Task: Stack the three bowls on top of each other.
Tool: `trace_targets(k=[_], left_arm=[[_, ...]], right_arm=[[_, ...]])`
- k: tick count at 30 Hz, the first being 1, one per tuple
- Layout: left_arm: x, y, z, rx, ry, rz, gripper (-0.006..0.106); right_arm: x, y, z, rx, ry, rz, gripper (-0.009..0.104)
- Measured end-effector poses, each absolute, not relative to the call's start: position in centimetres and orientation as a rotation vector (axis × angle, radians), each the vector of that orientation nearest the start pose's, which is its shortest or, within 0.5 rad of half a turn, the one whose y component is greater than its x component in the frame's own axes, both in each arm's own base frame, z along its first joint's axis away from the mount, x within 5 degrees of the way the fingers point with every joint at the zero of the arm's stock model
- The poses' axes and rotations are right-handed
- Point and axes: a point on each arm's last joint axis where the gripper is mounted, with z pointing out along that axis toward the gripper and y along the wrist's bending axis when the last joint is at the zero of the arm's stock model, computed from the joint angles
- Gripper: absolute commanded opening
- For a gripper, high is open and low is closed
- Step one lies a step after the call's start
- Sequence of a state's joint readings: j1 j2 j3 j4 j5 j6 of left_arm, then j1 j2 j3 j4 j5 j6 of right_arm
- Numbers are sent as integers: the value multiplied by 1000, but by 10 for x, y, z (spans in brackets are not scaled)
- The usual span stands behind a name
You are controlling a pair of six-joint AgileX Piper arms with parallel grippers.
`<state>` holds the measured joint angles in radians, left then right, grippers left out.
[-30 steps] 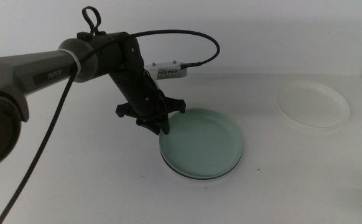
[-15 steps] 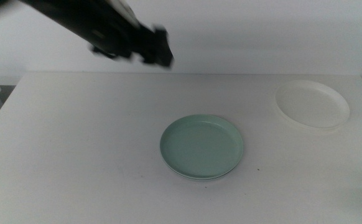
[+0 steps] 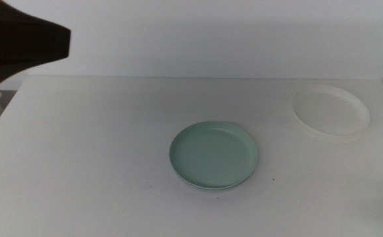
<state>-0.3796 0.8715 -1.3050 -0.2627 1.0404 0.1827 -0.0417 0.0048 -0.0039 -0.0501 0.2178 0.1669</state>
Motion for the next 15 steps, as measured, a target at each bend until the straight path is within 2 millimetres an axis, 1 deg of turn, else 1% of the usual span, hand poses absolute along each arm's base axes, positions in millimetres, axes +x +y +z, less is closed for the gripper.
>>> trace_targets(k=[3,15], left_arm=[[112,-66,465,572,2014,-438,94],[113,-66,465,560,2009,-425,94]], right_arm=[[56,-3,195,144,1696,48,81],[56,-3,195,144,1696,48,81]])
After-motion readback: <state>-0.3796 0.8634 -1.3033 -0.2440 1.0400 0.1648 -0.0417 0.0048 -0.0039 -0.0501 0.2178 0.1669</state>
